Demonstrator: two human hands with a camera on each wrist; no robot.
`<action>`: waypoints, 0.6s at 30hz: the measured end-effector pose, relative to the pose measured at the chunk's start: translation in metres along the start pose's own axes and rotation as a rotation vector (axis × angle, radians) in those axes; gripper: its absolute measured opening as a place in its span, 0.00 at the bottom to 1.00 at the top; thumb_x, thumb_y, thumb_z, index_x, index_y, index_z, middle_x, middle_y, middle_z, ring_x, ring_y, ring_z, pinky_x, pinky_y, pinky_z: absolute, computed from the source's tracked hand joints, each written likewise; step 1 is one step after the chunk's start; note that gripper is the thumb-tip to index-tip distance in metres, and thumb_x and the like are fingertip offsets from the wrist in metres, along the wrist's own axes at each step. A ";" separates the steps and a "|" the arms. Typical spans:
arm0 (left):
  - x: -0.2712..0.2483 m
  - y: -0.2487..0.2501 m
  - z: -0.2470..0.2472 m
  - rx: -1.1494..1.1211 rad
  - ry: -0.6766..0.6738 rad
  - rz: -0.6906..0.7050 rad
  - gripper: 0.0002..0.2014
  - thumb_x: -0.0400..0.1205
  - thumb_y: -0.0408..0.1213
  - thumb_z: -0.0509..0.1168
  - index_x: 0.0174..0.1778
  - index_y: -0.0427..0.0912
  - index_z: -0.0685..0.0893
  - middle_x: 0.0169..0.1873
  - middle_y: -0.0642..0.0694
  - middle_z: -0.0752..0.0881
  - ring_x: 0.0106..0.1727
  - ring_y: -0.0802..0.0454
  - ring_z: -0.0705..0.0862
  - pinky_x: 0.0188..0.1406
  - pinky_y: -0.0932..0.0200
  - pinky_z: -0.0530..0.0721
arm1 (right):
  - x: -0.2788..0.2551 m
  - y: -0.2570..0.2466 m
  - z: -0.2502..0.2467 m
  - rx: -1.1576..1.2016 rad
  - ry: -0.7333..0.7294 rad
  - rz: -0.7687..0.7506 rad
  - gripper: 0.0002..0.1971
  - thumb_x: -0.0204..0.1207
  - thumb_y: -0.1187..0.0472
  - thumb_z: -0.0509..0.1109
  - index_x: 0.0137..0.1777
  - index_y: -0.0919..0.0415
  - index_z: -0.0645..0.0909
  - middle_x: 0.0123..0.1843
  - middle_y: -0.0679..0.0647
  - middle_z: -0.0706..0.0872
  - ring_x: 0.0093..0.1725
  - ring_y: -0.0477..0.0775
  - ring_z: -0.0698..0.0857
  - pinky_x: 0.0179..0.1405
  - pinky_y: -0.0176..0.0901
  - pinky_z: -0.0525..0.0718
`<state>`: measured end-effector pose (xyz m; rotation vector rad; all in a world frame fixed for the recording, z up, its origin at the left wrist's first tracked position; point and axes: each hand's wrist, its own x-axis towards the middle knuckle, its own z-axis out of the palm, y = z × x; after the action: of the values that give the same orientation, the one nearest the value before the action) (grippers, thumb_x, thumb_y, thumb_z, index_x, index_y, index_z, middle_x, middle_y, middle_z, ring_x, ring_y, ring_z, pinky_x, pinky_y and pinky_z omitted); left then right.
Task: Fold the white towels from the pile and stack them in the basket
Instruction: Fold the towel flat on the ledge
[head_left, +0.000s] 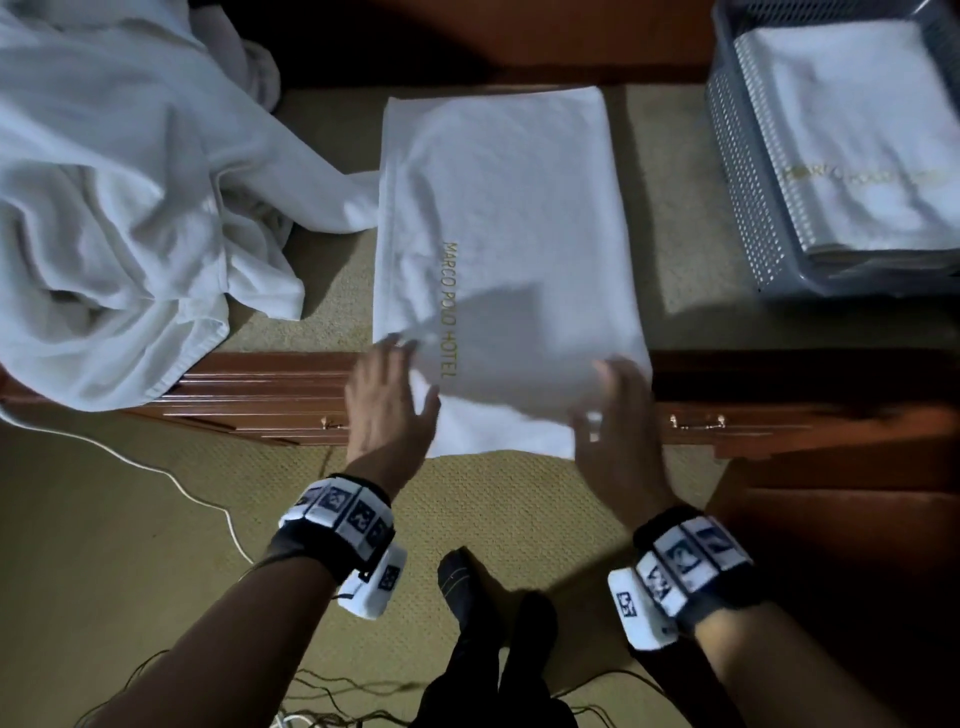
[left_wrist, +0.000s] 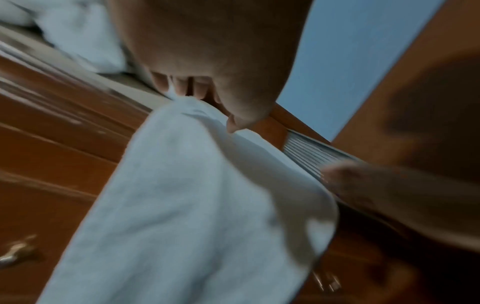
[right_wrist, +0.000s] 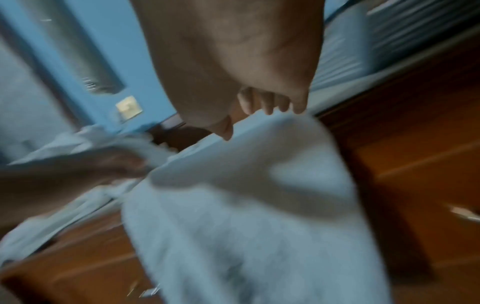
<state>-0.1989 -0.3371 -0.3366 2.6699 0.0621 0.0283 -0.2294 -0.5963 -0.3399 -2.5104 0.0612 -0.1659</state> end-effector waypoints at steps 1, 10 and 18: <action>-0.001 0.010 0.008 0.008 -0.103 0.104 0.31 0.88 0.43 0.65 0.88 0.47 0.64 0.89 0.44 0.61 0.89 0.47 0.57 0.87 0.43 0.57 | -0.002 -0.013 0.012 -0.039 -0.111 -0.131 0.33 0.81 0.65 0.73 0.84 0.65 0.66 0.86 0.65 0.66 0.87 0.66 0.63 0.86 0.58 0.62; 0.029 -0.047 0.009 0.207 -0.255 0.143 0.35 0.91 0.59 0.41 0.93 0.49 0.47 0.92 0.53 0.44 0.92 0.55 0.41 0.91 0.40 0.46 | 0.059 0.034 0.000 -0.467 -0.390 0.012 0.36 0.91 0.40 0.44 0.93 0.58 0.44 0.94 0.53 0.41 0.93 0.55 0.41 0.90 0.67 0.45; 0.081 0.000 0.025 0.178 -0.326 0.216 0.32 0.90 0.56 0.38 0.93 0.53 0.50 0.92 0.51 0.45 0.93 0.48 0.42 0.91 0.39 0.46 | 0.104 -0.018 0.043 -0.424 -0.530 -0.203 0.34 0.90 0.41 0.51 0.93 0.47 0.47 0.94 0.52 0.41 0.93 0.60 0.41 0.88 0.71 0.48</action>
<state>-0.1174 -0.3448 -0.3582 2.8081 -0.3423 -0.3581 -0.1205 -0.5655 -0.3527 -2.8903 -0.4144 0.4812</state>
